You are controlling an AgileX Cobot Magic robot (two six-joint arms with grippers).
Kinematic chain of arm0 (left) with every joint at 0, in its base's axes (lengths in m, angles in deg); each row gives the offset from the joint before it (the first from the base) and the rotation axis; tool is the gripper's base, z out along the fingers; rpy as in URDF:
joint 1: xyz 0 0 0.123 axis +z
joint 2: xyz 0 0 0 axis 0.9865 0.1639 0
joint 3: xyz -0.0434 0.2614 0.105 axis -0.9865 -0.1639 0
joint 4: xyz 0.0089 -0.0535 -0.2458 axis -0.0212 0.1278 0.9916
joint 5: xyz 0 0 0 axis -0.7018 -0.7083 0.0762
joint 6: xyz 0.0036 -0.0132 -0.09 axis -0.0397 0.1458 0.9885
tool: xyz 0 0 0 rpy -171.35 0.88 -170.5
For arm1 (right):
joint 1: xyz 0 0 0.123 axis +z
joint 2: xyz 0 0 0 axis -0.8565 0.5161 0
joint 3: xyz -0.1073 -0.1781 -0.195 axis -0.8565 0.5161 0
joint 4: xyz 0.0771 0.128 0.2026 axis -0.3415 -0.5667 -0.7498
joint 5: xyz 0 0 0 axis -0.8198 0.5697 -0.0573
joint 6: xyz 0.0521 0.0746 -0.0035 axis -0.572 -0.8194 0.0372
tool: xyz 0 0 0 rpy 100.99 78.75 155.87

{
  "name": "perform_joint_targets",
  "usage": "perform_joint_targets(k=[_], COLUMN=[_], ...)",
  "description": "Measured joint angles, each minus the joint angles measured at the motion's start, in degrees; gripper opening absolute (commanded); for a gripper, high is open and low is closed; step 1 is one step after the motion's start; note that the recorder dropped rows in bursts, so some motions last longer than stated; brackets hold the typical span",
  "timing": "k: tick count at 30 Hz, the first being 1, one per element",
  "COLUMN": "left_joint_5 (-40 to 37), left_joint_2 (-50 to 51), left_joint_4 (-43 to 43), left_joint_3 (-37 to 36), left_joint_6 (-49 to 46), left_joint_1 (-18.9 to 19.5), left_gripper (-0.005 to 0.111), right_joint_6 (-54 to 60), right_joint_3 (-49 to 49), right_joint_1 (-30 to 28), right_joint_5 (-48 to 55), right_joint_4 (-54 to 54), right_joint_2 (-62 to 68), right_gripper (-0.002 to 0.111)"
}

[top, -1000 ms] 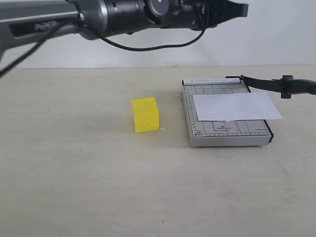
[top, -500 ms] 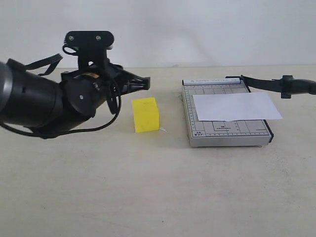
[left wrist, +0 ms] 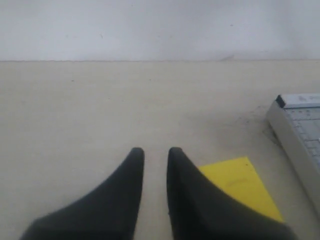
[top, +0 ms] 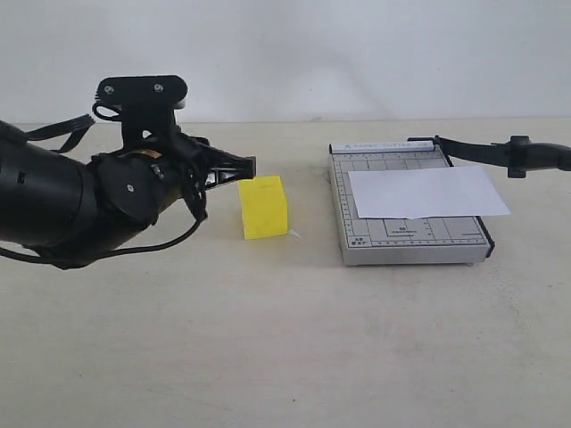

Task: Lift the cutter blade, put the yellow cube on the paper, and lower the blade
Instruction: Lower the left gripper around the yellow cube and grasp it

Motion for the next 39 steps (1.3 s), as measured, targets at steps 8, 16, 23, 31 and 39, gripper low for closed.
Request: perform_joint_targets(k=[8, 16, 23, 31, 39], left_joint_5=[-1.5, -11.3, -16.9, -12.7, -11.1], left_joint_2=[0.0, 0.5, 7.6, 12.7, 14.0], left_joint_4=[-16.1, -17.6, -6.8, 17.6, 20.2], left_joint_3=[0.0, 6.4, 15.5, 16.8, 18.6], left_joint_6=[21.2, 21.9, 9.7, -8.9, -13.0], left_joint_1=[-0.1, -0.1, -0.1, -0.1, -0.1], left_gripper=[0.11, 0.11, 0.109, 0.101, 0.101], right_joint_6=[-0.1, -0.1, -0.1, -0.1, -0.2], right_joint_3=[0.0, 0.0, 0.0, 0.0, 0.0], right_joint_1=[0.0, 0.0, 0.0, 0.0, 0.0], right_joint_5=[0.0, 0.0, 0.0, 0.1, 0.1], right_joint_4=[0.0, 0.0, 0.0, -0.3, -0.6], right_joint_2=[0.0, 0.0, 0.0, 0.0, 0.0], right_gripper=[0.0, 0.0, 0.0, 0.0, 0.0])
